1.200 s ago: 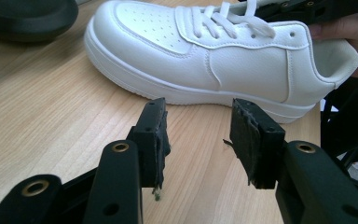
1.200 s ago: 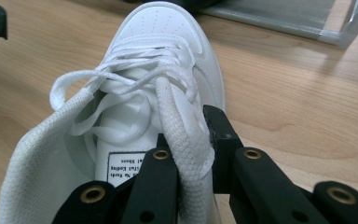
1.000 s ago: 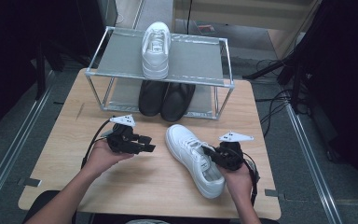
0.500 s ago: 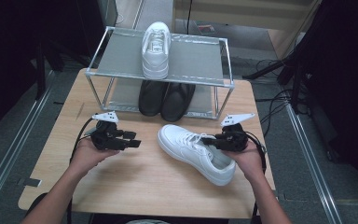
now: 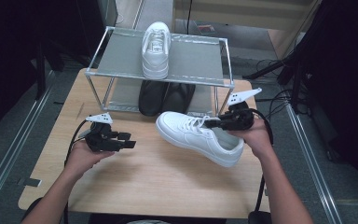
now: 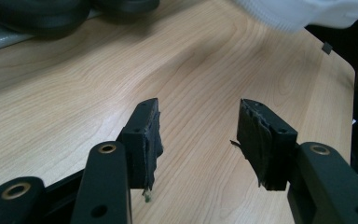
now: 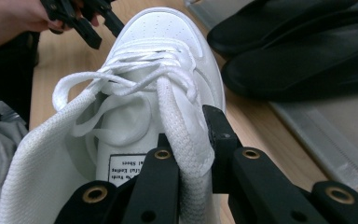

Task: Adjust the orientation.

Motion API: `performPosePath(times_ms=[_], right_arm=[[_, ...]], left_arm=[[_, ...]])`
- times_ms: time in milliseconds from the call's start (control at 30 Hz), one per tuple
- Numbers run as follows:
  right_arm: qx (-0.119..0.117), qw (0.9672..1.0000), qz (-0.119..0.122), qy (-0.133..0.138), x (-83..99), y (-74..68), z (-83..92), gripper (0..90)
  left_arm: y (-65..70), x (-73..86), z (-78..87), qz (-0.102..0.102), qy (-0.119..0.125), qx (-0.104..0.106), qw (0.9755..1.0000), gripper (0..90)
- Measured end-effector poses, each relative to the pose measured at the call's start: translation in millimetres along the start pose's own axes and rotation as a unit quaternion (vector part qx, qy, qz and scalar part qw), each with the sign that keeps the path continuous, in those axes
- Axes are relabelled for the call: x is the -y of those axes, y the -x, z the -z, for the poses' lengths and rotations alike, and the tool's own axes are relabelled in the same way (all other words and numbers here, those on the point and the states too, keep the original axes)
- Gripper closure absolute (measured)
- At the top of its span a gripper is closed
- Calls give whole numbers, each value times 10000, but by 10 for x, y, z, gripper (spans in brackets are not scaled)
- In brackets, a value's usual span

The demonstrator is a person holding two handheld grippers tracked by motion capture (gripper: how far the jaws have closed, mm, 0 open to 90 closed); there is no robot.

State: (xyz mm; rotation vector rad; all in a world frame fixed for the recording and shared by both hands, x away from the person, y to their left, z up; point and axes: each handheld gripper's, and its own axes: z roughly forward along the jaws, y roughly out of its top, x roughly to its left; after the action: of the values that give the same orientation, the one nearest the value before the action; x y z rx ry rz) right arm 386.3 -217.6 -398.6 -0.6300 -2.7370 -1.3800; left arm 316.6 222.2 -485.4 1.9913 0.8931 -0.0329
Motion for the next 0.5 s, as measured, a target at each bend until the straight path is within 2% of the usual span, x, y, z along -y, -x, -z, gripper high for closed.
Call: performPosePath(times_ms=[100, 300, 500], right_arm=[[28, 9998, 170, -41, -137, -11, 95, 853], [92, 9994, 297, -143, -417, -25, 305, 852], [402, 9985, 367, -101, -647, 1, 543, 850]], left_arm=[[0, 11, 11, 3, -15, 13, 10000, 494], [1, 20, 25, 28, 31, -15, 10000, 495], [-2, 19, 19, 57, 41, 4, 10000, 495]])
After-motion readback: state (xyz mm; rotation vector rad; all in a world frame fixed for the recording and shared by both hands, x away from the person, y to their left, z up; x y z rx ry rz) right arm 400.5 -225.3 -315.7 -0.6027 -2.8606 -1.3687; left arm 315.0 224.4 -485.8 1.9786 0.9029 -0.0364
